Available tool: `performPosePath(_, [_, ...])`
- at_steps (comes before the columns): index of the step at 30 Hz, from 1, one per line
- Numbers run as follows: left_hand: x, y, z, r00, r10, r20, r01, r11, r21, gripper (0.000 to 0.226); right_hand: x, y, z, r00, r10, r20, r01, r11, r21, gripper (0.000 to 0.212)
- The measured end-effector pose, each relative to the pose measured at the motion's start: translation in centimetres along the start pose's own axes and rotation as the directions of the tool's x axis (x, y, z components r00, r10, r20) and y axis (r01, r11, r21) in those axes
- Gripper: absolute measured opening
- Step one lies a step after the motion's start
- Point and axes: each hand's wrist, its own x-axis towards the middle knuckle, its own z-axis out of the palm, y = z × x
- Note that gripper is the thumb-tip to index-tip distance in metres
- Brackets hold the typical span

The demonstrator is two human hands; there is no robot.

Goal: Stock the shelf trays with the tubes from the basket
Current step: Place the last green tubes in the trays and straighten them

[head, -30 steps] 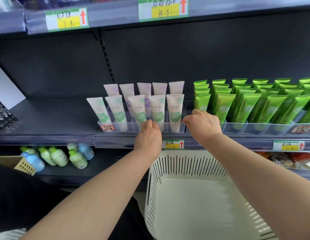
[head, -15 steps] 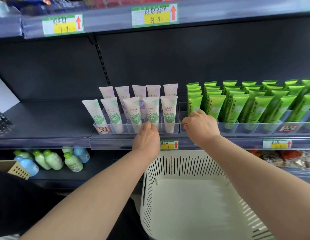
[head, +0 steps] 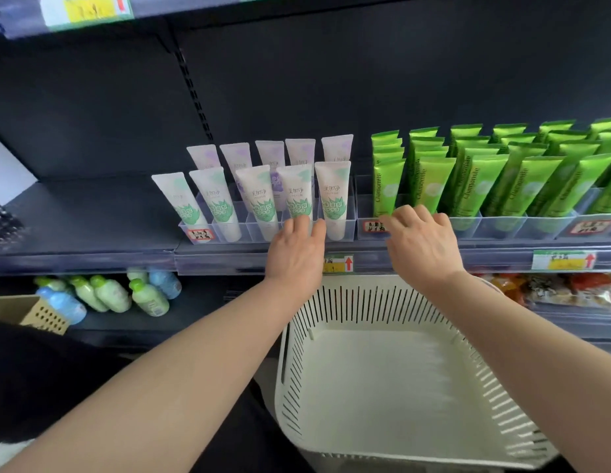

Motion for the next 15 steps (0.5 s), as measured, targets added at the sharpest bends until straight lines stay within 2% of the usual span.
performPosePath(8, [0.4, -1.2, 1.2, 0.997, 0.069, -0.046, -0.066, 0.995, 0.069, 0.062, 0.1, -0.3, 2.1, 0.988, 0.03, -0.154, -0.029, 1.0, 0.01, 0.027])
performPosePath(15, [1.0, -2.2, 2.9, 0.971, 0.142, -0.193, -0.138, 0.99, 0.034, 0.048, -0.3, -0.3, 3.7, 0.952, 0.061, -0.3, -0.057, 0.998, 0.02, 0.025])
